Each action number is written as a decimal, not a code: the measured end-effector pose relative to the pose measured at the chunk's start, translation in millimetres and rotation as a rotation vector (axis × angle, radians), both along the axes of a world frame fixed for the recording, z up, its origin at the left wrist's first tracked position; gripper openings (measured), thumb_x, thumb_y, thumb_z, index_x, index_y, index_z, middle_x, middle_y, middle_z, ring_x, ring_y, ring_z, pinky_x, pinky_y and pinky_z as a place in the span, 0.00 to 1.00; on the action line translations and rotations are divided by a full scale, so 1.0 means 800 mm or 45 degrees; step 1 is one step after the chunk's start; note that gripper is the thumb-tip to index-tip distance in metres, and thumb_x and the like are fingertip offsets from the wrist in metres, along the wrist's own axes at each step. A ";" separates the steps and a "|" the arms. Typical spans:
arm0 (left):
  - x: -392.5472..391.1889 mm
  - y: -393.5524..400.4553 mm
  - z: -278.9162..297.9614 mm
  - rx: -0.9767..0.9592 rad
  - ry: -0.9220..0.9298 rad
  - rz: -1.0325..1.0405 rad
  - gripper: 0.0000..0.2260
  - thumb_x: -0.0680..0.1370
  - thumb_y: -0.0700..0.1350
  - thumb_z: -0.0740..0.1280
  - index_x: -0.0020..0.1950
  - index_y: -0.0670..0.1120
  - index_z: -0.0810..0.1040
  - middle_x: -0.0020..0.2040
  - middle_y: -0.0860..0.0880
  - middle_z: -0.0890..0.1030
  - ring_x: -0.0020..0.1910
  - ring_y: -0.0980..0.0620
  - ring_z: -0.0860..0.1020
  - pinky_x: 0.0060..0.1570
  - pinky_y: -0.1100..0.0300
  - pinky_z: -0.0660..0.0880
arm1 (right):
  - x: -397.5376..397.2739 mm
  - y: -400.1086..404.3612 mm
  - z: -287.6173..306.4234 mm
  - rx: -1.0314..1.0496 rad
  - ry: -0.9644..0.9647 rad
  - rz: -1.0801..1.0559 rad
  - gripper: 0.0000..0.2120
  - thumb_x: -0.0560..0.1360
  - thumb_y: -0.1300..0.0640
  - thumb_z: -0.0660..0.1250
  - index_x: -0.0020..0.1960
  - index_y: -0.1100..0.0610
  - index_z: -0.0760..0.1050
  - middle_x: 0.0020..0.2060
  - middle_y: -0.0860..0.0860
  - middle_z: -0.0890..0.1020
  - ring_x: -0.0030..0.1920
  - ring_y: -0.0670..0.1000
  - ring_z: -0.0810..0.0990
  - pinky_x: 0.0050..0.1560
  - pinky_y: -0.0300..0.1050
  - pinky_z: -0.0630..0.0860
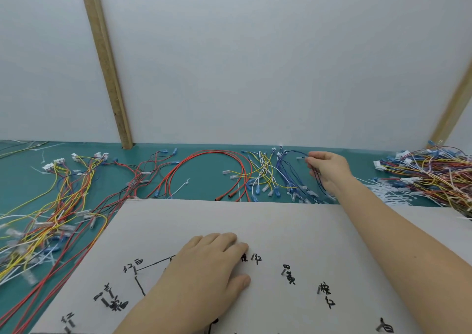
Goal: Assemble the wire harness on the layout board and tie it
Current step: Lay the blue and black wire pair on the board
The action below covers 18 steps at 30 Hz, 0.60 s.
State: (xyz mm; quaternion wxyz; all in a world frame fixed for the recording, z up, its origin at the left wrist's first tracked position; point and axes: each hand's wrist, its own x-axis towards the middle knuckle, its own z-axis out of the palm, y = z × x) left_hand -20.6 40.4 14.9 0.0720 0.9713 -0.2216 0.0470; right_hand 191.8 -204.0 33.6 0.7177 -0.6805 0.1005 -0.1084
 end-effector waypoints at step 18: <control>-0.001 -0.027 0.037 -1.154 0.239 0.110 0.17 0.74 0.59 0.63 0.62 0.66 0.64 0.62 0.68 0.70 0.59 0.72 0.69 0.53 0.80 0.65 | -0.175 0.045 0.076 0.401 -0.312 0.700 0.10 0.63 0.67 0.68 0.43 0.58 0.78 0.32 0.50 0.82 0.34 0.47 0.82 0.37 0.40 0.80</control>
